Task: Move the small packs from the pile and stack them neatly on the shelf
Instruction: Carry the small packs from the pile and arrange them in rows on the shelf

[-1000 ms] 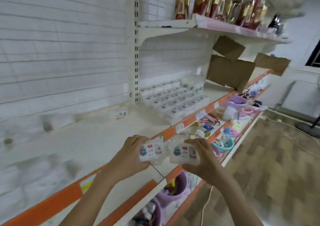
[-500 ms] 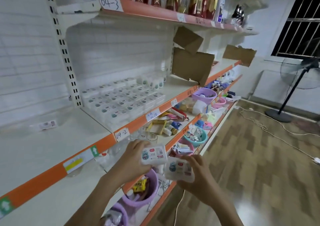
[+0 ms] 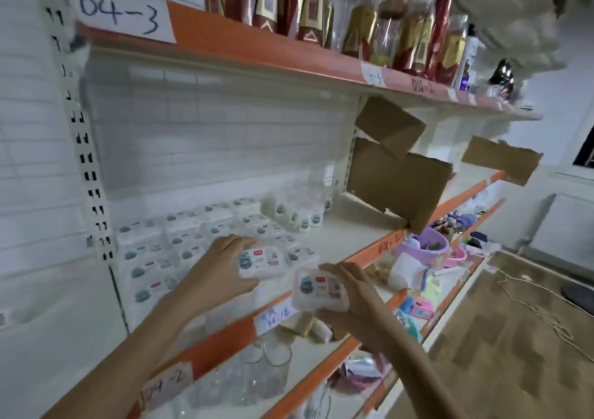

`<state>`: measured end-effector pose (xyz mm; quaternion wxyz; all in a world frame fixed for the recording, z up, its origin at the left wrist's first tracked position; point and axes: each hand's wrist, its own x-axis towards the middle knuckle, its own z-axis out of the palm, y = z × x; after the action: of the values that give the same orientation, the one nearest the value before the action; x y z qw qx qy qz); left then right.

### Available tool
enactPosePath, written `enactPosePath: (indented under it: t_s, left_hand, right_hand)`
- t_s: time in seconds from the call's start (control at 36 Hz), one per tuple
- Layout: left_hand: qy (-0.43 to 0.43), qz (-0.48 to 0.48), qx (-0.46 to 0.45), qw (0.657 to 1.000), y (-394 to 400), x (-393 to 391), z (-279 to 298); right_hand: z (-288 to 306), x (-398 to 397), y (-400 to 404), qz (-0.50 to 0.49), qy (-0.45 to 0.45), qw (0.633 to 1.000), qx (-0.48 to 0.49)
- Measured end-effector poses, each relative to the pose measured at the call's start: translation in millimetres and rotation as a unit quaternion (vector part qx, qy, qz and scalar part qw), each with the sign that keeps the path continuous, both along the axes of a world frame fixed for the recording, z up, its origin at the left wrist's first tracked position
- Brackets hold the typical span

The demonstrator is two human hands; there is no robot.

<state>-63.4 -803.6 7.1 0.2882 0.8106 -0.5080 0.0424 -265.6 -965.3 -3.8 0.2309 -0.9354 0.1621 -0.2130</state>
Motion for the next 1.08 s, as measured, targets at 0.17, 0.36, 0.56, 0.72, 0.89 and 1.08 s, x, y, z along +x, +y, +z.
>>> enactPosePath:
  t_s: [0.17,0.36,0.56,0.72,0.89,1.08]
  left_hand:
    - [0.013,0.072,0.022,0.997,-23,63,4]
    - [0.046,0.156,0.047,0.986,-51,118,1]
    - [0.036,0.196,0.071,0.977,-67,144,-10]
    - [0.014,0.242,0.092,0.966,-72,149,-19]
    - [0.061,0.274,0.039,0.959,-78,141,-23]
    - [0.104,0.339,0.013,0.935,-90,129,-25]
  right_hand:
    - [15,74,-51,0.06,0.011,0.998,0.003]
    - [29,154,-95,0.113,0.027,0.993,0.023]
    - [27,226,-127,0.138,0.052,0.986,0.072]
    - [9,278,-143,0.18,0.101,0.973,0.102]
    - [-18,305,-151,0.21,0.092,0.965,0.127]
    - [-22,305,-158,0.263,0.091,0.934,0.225]
